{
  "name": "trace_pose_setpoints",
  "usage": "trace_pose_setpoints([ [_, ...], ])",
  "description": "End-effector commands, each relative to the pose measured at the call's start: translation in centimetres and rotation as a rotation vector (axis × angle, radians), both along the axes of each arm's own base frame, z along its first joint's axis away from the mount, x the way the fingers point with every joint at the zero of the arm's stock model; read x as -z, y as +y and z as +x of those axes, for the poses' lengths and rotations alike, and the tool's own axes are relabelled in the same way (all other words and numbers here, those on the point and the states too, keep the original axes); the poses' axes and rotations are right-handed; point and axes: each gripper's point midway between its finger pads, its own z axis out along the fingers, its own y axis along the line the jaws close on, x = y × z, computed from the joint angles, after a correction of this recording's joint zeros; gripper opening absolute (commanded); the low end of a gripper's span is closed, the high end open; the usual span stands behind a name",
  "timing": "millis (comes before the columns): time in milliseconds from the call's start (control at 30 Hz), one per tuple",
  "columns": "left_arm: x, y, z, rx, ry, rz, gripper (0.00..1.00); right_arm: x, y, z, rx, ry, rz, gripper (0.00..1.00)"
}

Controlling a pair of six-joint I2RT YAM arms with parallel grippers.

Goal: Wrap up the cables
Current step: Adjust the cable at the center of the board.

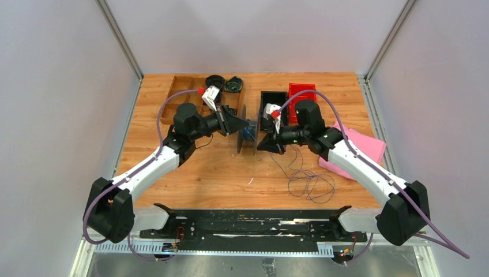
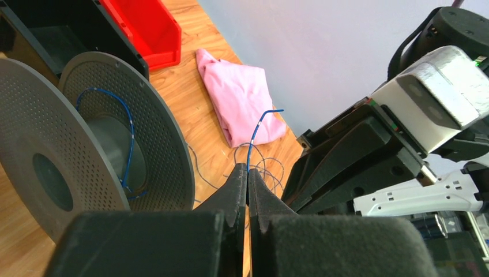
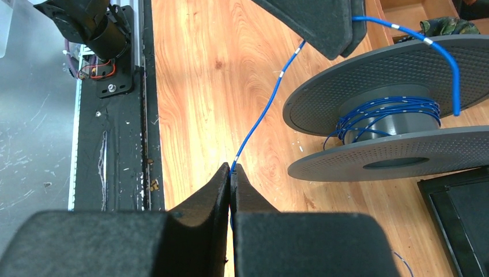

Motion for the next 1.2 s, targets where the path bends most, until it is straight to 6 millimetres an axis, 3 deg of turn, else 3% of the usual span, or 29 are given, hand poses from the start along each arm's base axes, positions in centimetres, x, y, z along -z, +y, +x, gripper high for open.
trace_pose_setpoints([
  [0,-3.1,0.8,1.4,-0.060,-0.068,-0.077,0.00,0.7,0.3,0.7,0.021,0.053,-0.014,0.03],
  [367,-4.0,0.9,1.2,-0.055,0.008,-0.180,0.00,-0.5,1.9,1.3,-0.054,0.065,0.030,0.18],
  [833,-5.2,1.4,0.9,-0.055,0.008,-0.224,0.00,-3.4,2.5,2.2,-0.020,0.015,0.118,0.59],
  [1167,-5.6,1.4,0.6,-0.049,0.012,-0.246,0.00,-4.2,3.2,3.8,0.030,-0.032,0.180,0.62],
])
